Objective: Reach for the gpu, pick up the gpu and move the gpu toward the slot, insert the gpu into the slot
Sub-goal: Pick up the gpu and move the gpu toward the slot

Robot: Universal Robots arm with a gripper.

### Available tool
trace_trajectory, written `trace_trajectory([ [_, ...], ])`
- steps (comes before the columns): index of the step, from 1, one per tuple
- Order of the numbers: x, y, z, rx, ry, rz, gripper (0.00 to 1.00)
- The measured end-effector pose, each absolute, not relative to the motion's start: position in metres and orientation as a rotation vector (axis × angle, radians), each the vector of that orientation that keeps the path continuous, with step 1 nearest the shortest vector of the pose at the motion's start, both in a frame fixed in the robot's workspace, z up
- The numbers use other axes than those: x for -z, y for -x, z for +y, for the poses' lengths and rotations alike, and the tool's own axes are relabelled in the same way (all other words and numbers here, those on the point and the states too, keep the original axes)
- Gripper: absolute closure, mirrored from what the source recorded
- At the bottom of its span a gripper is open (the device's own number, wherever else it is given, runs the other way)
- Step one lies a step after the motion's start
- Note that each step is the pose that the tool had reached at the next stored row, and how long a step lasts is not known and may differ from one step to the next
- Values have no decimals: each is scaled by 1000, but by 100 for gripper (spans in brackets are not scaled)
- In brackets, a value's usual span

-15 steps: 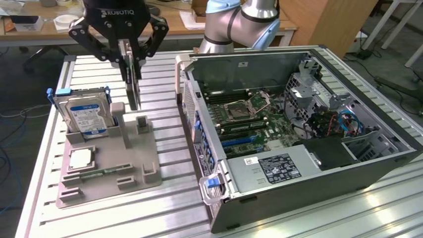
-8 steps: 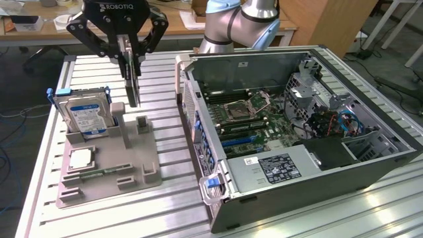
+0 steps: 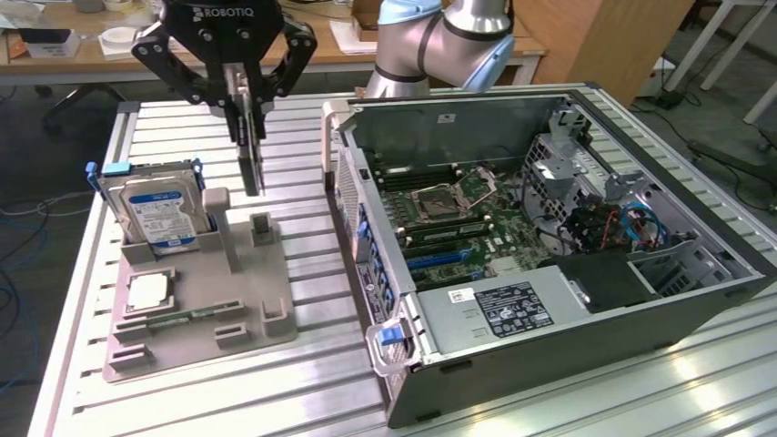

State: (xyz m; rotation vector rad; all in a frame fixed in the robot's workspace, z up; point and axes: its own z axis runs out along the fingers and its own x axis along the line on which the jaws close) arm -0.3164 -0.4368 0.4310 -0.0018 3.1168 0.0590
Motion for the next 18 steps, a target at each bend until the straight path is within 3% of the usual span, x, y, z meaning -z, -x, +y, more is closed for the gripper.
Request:
trace_trajectory([
  [18,-431,307,-437,-20,2,3117,73],
])
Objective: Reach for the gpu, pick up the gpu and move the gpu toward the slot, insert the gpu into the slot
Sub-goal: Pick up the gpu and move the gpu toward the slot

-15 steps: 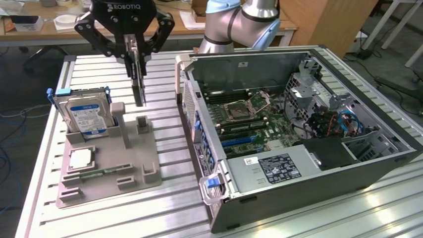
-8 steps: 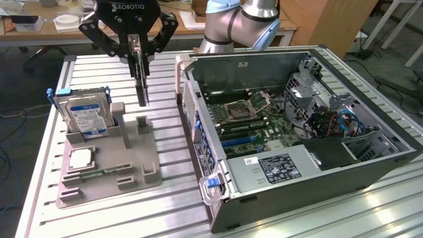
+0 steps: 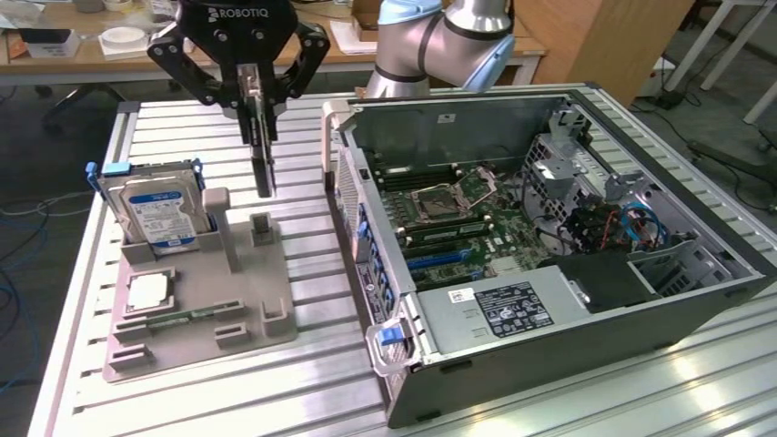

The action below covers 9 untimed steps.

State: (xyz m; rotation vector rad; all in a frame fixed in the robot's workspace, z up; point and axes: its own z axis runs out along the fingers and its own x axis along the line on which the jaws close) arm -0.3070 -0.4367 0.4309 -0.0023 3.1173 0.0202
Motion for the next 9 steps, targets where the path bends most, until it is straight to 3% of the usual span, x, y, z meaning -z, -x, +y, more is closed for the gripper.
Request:
trace_trajectory([
  [9,-431,296,-437,-20,2,3117,73],
])
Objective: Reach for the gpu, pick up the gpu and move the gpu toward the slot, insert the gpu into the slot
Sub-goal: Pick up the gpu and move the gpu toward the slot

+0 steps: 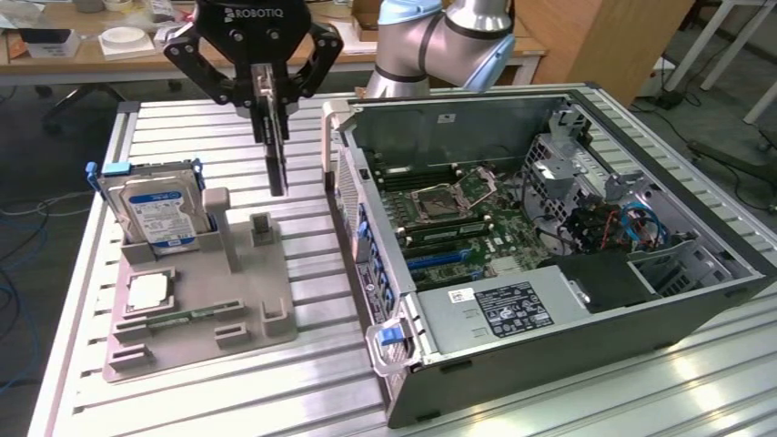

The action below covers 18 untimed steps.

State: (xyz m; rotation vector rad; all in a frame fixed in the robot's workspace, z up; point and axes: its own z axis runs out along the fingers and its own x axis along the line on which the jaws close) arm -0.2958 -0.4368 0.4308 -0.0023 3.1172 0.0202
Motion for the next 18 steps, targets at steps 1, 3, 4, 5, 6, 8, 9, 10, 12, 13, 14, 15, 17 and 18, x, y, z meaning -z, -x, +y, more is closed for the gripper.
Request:
trace_trajectory([
  [1,-431,294,-437,-20,2,3117,73],
  [3,-431,291,-437,-20,2,3117,73],
  [4,-431,289,-437,-20,2,3117,73],
  [5,-431,287,-437,-20,2,3117,73],
  [6,-431,286,-437,-20,2,3117,73],
  [8,-431,283,-437,-20,2,3117,73],
  [9,-431,282,-437,-20,2,3117,73],
  [10,-431,281,-437,-20,2,3117,73],
  [12,-431,279,-437,-20,2,3117,73],
  [13,-431,278,-437,-20,2,3117,73],
  [14,-431,278,-437,-20,2,3117,73],
  [15,-431,277,-437,-20,2,3117,73],
  [17,-431,274,-437,-20,2,3117,73],
  [18,-431,273,-437,-20,2,3117,73],
])
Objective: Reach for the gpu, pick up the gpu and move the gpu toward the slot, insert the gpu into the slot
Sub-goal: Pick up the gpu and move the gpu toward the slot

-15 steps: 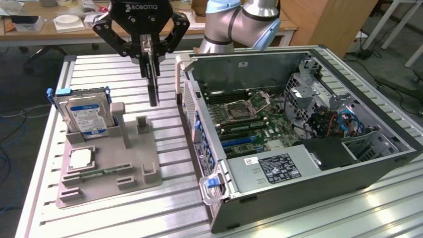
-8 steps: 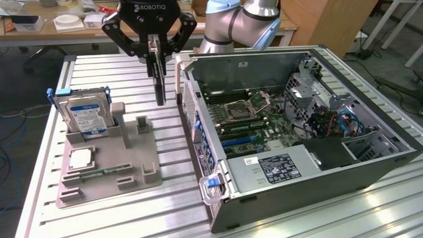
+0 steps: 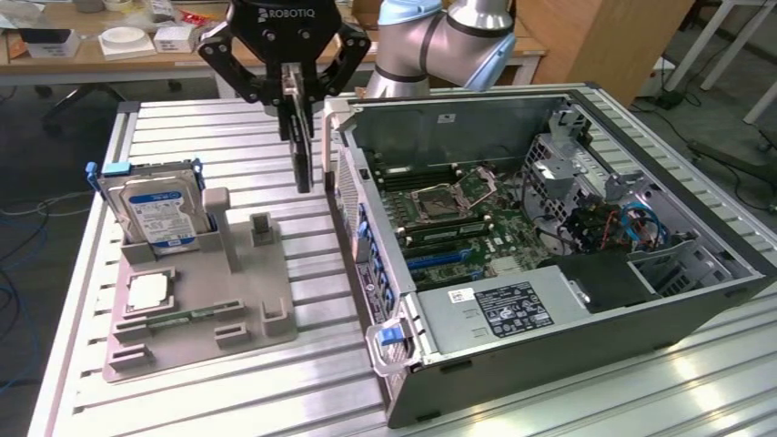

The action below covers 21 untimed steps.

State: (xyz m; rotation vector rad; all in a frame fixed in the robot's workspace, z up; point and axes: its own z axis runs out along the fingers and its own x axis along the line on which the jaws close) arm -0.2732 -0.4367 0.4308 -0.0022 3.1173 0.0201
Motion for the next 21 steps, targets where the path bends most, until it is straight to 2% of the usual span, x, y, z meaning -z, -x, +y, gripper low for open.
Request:
trace_trajectory([
  [21,-431,256,-437,-20,2,3117,73],
])
